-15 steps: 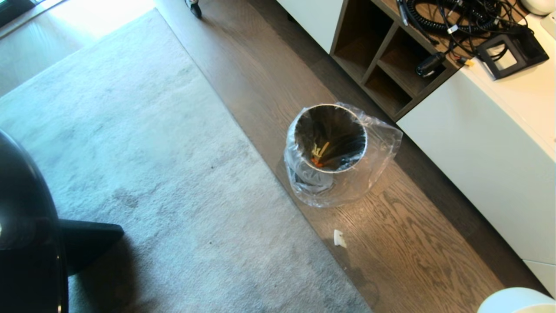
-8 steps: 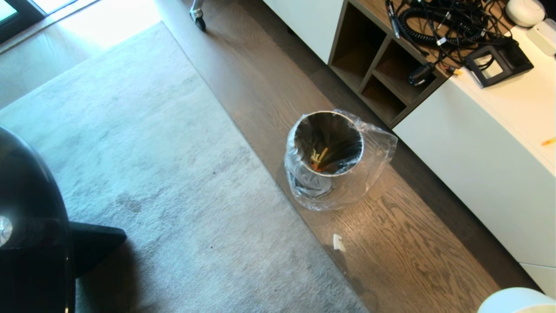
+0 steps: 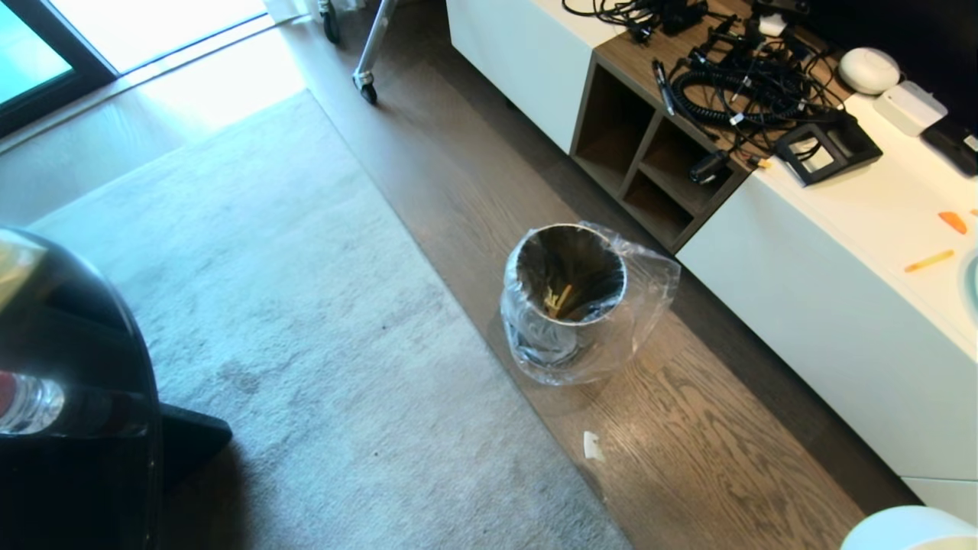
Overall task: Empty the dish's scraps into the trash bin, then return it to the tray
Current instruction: Put the bowl back to the table
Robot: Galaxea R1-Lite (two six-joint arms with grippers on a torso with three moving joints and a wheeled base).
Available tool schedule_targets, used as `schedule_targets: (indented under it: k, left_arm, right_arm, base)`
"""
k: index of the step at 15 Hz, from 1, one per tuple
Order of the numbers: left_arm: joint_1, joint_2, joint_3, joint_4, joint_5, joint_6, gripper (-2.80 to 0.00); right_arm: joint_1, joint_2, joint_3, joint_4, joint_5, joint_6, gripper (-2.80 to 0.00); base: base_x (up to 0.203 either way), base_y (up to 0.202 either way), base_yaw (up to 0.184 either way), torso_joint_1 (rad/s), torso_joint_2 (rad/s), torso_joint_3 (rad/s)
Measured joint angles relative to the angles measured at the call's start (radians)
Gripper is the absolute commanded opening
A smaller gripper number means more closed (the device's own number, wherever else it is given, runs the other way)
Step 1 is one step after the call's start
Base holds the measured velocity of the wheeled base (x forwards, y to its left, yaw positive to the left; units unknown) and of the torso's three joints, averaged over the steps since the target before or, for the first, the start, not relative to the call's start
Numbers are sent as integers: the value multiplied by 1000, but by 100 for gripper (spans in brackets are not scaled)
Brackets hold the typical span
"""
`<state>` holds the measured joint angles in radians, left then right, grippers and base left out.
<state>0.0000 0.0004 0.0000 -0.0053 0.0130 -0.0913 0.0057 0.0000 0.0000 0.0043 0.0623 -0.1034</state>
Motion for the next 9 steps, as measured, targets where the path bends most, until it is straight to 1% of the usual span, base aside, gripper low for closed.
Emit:
schedule_targets:
  k: [9]
  left_arm:
    - [0, 0, 0, 0, 0, 0, -280]
  right_arm:
    - [0, 0, 0, 0, 0, 0, -280]
  base:
    - [0, 0, 0, 2, 2, 202]
